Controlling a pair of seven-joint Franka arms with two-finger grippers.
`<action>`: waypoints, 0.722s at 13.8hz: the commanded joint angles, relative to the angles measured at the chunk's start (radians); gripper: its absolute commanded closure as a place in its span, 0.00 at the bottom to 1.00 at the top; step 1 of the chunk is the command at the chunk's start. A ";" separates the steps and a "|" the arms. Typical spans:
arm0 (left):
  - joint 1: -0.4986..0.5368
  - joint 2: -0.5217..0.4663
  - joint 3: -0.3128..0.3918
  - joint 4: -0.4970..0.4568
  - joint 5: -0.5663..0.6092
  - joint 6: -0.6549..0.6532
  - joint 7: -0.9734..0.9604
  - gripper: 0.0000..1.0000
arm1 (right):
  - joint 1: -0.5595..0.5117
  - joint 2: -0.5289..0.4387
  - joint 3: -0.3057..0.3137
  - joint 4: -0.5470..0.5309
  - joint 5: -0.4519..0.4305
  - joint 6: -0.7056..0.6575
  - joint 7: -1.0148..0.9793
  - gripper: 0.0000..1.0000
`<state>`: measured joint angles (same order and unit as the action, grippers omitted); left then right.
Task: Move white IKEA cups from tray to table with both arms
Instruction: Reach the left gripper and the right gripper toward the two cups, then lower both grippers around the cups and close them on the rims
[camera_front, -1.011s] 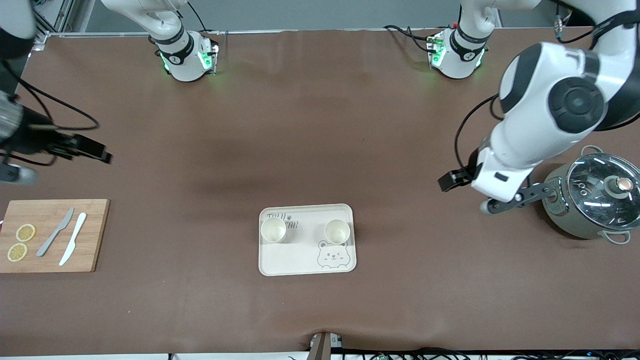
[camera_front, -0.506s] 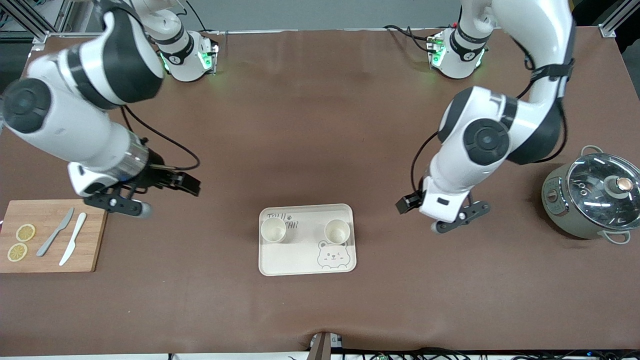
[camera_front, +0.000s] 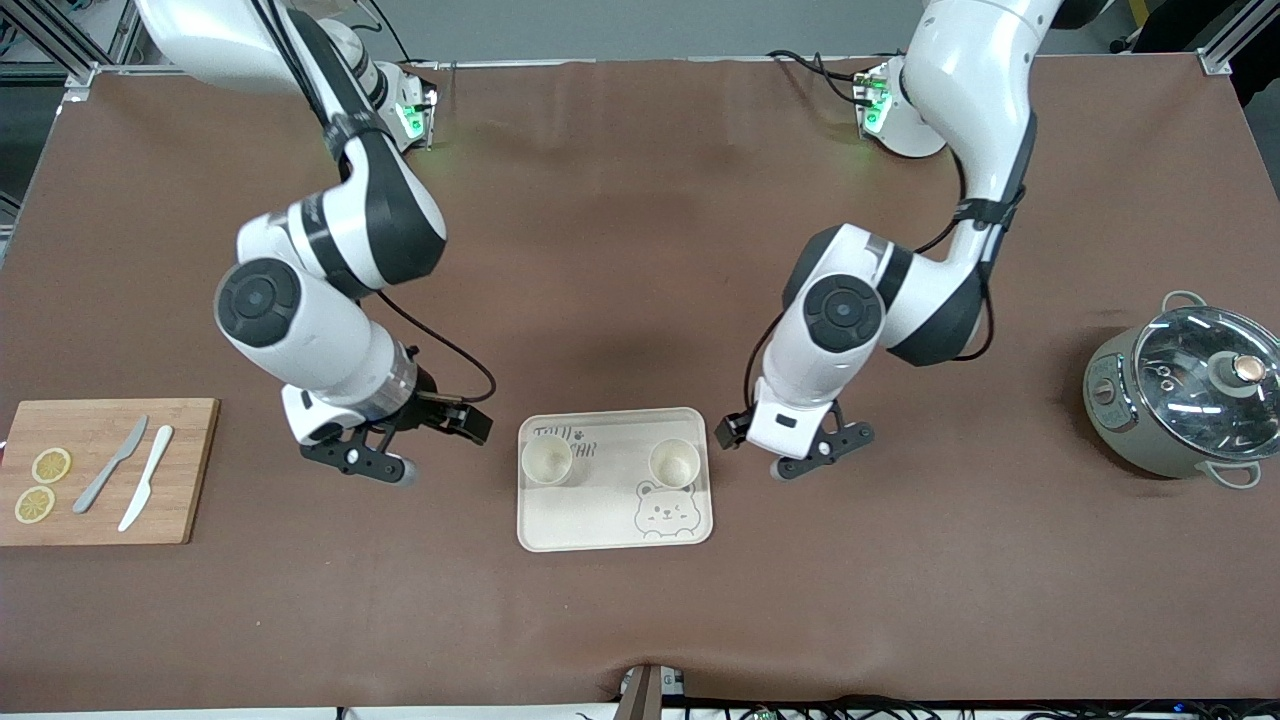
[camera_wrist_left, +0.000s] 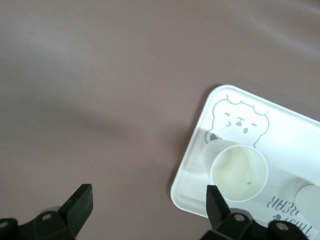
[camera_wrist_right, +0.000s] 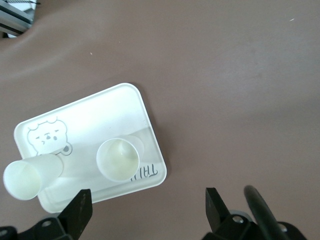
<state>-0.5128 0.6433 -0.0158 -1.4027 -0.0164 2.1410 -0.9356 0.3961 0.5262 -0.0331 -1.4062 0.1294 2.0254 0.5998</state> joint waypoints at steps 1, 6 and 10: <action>-0.035 0.051 0.008 0.025 0.023 0.062 -0.051 0.00 | 0.024 0.066 -0.010 0.019 -0.020 0.048 0.018 0.00; -0.069 0.136 0.019 0.060 0.024 0.128 -0.083 0.00 | 0.053 0.150 -0.010 0.016 -0.024 0.139 0.020 0.00; -0.093 0.180 0.033 0.063 0.024 0.178 -0.084 0.00 | 0.063 0.192 -0.010 0.015 -0.024 0.179 0.018 0.00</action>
<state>-0.5813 0.7937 -0.0038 -1.3701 -0.0164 2.2985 -0.9907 0.4490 0.6988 -0.0333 -1.4071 0.1183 2.1918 0.6009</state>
